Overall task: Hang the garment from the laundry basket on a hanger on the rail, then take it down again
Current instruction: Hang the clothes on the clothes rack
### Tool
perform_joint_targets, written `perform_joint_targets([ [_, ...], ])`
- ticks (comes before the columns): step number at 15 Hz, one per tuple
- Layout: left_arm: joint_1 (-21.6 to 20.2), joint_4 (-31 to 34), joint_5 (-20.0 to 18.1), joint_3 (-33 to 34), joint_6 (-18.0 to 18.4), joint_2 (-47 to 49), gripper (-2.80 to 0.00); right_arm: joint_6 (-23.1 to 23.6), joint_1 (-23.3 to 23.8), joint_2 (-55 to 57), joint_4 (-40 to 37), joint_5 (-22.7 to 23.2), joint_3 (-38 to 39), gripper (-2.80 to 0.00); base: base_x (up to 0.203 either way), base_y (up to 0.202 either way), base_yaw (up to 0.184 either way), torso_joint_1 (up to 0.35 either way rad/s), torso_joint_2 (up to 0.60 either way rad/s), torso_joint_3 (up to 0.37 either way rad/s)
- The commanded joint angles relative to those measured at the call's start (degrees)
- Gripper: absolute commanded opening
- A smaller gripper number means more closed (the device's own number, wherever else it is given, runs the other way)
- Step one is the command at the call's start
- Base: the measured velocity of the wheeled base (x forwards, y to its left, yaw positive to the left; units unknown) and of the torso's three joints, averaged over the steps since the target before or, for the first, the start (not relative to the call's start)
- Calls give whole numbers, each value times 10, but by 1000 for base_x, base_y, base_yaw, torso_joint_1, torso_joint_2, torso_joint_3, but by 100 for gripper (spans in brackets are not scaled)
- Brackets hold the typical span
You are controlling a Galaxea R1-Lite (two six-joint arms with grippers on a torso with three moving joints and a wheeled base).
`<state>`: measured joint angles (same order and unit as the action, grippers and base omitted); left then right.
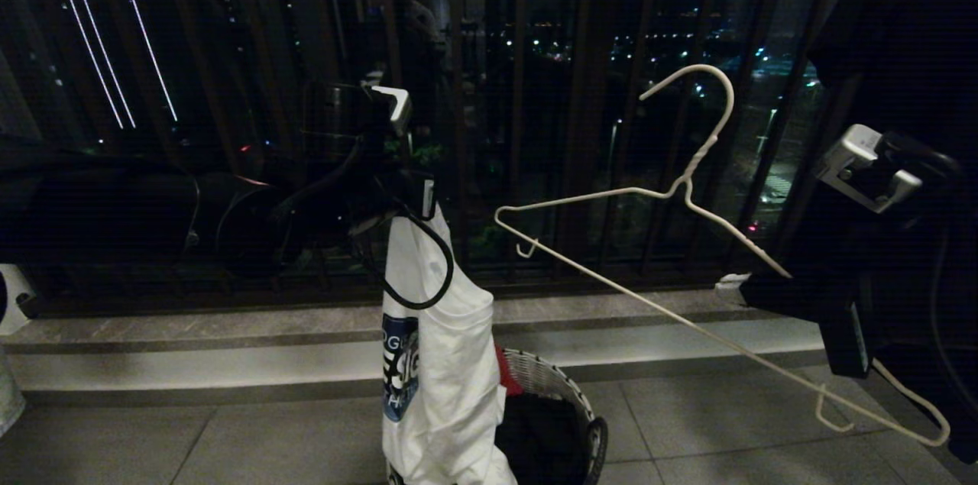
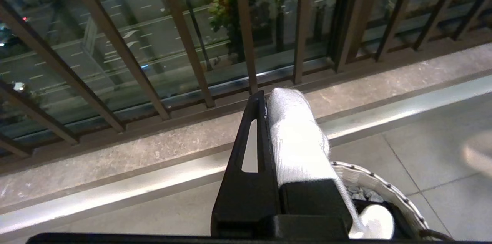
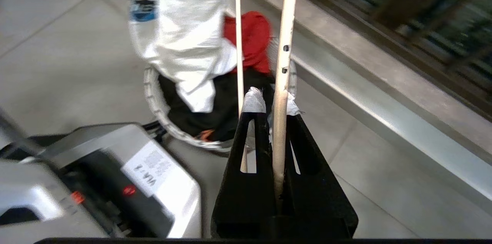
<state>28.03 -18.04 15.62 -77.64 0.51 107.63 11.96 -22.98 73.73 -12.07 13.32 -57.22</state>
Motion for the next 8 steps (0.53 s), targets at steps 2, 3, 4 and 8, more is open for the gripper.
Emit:
perform_joint_targets([
  [2,1,-3,2,-1,0,14,-280,-1,-33,3,-1,9,8,-280,0,0,0,0,0,0],
  [3,1,-5,3,-2,0,18,-280,-7,-42,5,-1,17,10,-280,0,0,0,0,0,0],
  [4,1,-5,3,-3,1,20,-280,-11,-44,5,-1,26,10,-280,0,0,0,0,0,0],
  [8,3,-5,2,-3,0,20,-280,-25,-69,13,0,36,14,-280,0,0,0,0,0,0],
])
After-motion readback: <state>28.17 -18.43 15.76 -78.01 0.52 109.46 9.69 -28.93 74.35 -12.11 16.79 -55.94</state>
